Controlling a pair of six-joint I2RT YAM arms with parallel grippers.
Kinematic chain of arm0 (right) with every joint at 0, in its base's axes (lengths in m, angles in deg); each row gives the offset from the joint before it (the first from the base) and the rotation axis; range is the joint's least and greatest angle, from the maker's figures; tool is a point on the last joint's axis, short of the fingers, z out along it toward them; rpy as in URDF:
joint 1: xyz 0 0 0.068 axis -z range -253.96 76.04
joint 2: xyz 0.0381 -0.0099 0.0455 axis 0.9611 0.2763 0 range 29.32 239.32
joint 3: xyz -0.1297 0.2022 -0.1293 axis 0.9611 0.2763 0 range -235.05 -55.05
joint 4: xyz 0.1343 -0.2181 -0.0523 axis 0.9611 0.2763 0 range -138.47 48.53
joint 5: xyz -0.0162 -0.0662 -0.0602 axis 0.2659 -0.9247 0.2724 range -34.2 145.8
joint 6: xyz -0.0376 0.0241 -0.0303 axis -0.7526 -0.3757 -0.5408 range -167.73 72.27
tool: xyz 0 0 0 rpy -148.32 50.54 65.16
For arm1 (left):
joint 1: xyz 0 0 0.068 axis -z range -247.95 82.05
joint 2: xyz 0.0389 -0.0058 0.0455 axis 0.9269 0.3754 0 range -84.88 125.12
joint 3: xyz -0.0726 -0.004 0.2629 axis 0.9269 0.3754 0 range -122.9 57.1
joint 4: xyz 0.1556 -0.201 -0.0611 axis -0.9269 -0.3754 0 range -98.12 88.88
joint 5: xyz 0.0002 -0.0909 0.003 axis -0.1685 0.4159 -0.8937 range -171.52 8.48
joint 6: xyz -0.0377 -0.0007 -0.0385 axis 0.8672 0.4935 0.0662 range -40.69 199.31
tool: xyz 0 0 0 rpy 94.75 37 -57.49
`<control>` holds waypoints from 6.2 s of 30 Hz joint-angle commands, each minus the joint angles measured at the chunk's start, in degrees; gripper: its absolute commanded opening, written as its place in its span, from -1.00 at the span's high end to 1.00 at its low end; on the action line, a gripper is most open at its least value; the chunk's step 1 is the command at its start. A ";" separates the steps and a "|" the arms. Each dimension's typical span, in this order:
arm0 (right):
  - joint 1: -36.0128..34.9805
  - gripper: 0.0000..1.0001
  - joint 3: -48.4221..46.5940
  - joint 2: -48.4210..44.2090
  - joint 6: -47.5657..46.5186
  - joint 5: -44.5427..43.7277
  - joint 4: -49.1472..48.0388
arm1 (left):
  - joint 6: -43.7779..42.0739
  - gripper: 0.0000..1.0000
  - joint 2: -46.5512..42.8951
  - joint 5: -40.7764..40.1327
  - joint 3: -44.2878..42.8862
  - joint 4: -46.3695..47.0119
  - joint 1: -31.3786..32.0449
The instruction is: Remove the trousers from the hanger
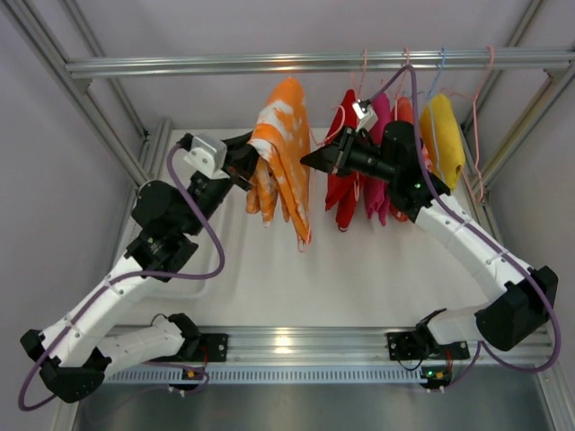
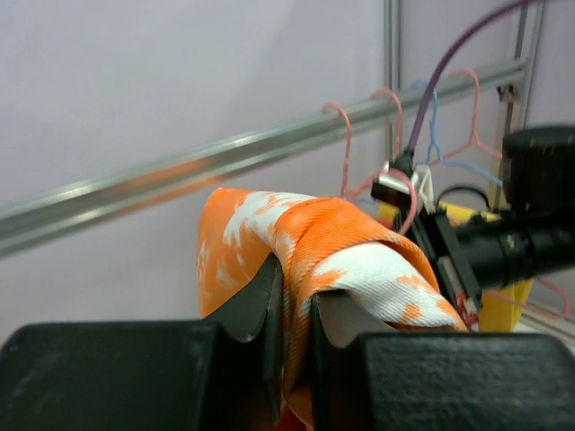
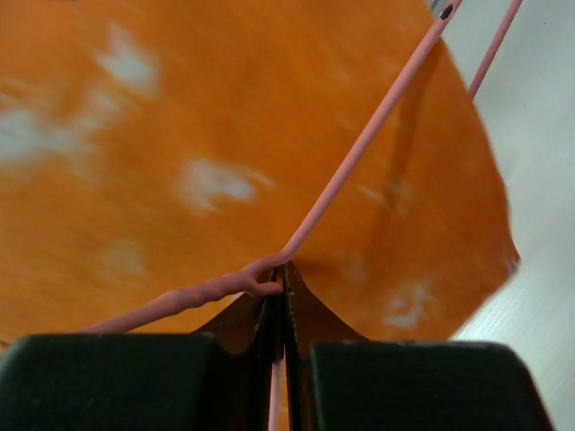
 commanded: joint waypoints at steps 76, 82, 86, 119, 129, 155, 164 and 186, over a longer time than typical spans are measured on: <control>0.16 1.00 -2.71 -11.25 -18.83 -0.96 10.99 | -8.96 0.47 2.99 -4.71 22.77 -22.70 -35.99; 0.07 1.00 -2.89 -13.53 -18.49 -1.48 13.01 | -3.60 -0.97 -1.66 7.95 17.16 -30.33 -37.21; -0.10 1.00 -2.54 -12.49 -16.11 -4.11 13.98 | -0.08 -0.98 -7.29 13.58 8.21 -37.98 -37.22; -24.19 1.00 -23.99 8.62 -7.49 -36.02 16.88 | 14.34 -0.67 1.58 21.78 -8.60 -44.15 -10.24; -24.19 1.00 -22.40 8.26 -6.97 -33.74 15.38 | 12.67 0.00 3.86 14.65 -10.01 -42.56 -9.00; -18.92 -0.99 -7.73 -7.37 -19.80 -37.08 14.77 | 26.29 1.00 9.83 10.52 -17.56 -42.39 -12.34; -11.54 -0.99 -3.51 -14.85 -22.00 -34.97 14.06 | 32.79 1.00 26.35 8.23 -35.22 -44.06 -13.13; -0.98 -0.99 -0.16 -23.37 -21.98 -29.26 14.50 | 32.89 -0.97 33.42 9.80 -35.24 -40.28 -13.66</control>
